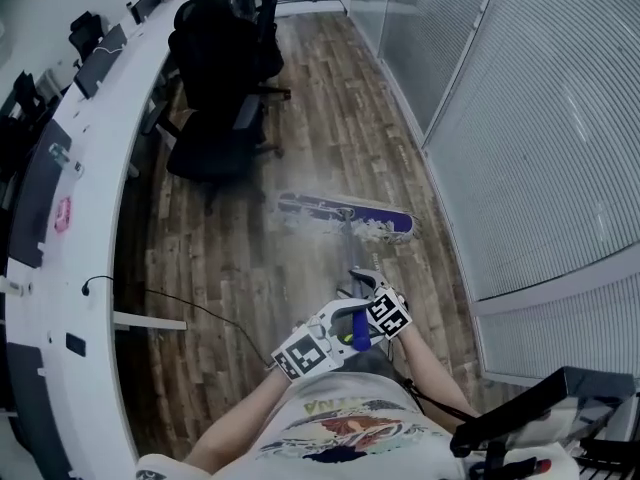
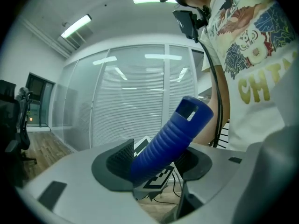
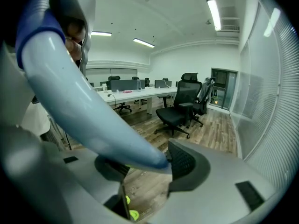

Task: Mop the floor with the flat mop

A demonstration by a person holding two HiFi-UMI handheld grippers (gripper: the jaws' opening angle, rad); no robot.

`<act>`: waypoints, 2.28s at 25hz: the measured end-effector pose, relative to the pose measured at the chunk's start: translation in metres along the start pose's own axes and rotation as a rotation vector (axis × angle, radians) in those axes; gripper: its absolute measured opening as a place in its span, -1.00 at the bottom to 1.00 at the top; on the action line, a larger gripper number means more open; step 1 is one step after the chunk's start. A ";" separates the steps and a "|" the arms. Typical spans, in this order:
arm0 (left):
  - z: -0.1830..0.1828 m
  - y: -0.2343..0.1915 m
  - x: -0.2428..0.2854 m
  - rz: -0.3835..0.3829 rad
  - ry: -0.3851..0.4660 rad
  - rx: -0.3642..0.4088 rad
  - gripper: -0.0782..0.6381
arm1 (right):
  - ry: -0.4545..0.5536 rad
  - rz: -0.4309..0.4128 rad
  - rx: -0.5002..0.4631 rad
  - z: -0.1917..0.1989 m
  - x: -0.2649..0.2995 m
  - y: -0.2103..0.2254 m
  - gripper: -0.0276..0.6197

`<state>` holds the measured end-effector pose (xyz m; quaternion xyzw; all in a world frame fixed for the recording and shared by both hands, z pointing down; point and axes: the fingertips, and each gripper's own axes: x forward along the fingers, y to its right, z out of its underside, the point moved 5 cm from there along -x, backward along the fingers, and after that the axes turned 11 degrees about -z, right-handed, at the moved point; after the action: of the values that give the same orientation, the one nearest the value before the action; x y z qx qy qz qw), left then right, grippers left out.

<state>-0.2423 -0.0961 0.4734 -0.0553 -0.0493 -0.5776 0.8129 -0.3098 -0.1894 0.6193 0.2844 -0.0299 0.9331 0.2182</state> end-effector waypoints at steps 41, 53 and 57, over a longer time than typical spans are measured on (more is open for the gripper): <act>0.011 0.356 -0.013 0.234 0.068 0.054 -0.11 | 0.297 0.041 0.248 0.161 -0.200 -0.279 -0.22; 0.014 0.205 0.038 0.228 0.078 0.043 -0.11 | 0.247 0.025 0.242 0.124 -0.138 -0.134 -0.17; 0.001 0.134 0.052 0.237 0.097 0.039 -0.11 | 0.259 0.048 0.272 0.100 -0.112 -0.074 -0.17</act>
<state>-0.0987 -0.1006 0.4775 -0.0167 -0.0143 -0.4783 0.8779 -0.1437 -0.1843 0.6370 0.1880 0.1183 0.9623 0.1573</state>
